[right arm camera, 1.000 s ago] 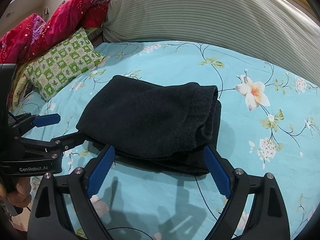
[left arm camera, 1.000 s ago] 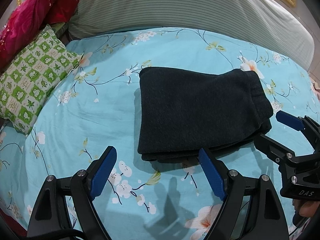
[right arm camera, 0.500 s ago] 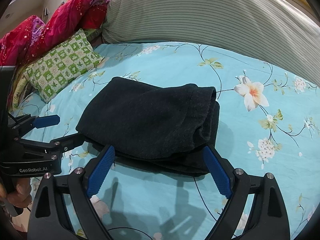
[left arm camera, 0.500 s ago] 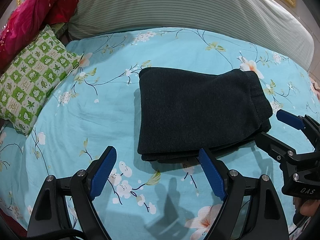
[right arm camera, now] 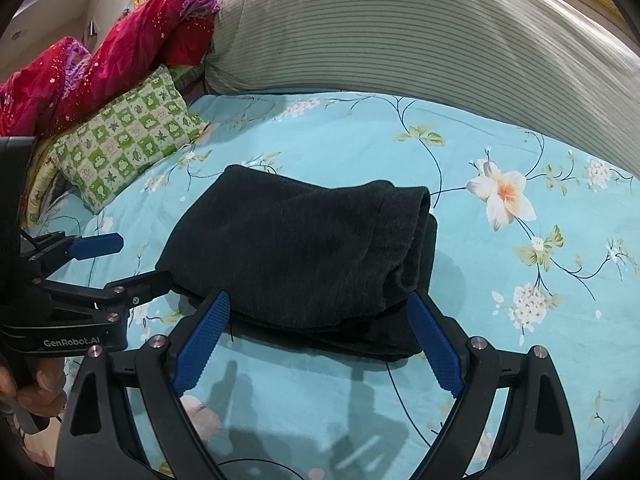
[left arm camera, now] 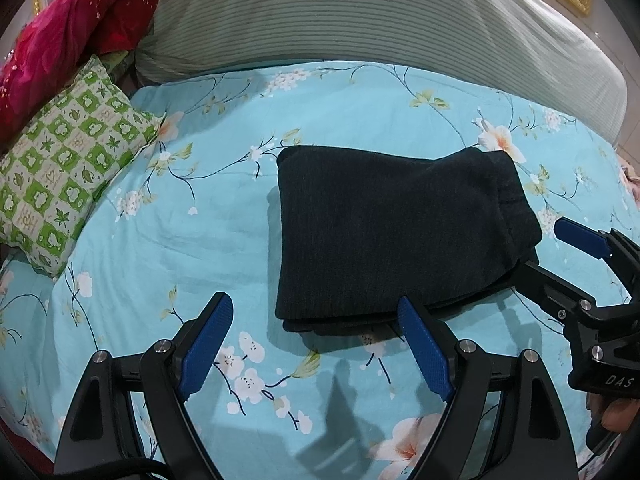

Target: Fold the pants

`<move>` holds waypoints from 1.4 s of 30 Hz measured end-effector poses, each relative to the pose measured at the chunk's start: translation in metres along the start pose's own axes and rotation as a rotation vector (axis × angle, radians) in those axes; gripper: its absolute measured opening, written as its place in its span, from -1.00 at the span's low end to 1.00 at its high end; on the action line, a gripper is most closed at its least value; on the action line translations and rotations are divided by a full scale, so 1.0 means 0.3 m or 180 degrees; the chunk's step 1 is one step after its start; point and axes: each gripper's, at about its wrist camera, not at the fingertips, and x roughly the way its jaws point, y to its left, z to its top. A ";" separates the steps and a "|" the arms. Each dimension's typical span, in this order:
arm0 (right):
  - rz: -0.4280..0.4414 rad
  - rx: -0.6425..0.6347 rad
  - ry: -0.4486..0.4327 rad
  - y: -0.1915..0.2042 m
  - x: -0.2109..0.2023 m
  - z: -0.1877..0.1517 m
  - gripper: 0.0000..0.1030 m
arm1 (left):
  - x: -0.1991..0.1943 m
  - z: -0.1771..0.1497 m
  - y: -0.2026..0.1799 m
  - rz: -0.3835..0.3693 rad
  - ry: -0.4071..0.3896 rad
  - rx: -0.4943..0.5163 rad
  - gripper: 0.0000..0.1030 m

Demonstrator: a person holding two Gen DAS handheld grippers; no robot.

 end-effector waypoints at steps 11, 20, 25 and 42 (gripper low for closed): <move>-0.0035 0.0022 -0.0013 -0.020 0.003 0.029 0.75 | -0.003 0.039 0.001 -0.0053 -0.0034 -0.0049 0.65; -0.0076 0.0113 0.0031 -0.050 0.014 0.032 0.75 | 0.017 0.067 0.009 -0.0042 0.0004 -0.0117 0.64; -0.0088 0.0138 0.0040 -0.055 0.014 0.032 0.75 | 0.031 0.069 0.009 -0.0056 0.0067 -0.0133 0.63; -0.0101 0.0200 0.0050 -0.071 0.020 0.043 0.76 | 0.065 0.091 -0.015 0.0175 0.0183 -0.0068 0.57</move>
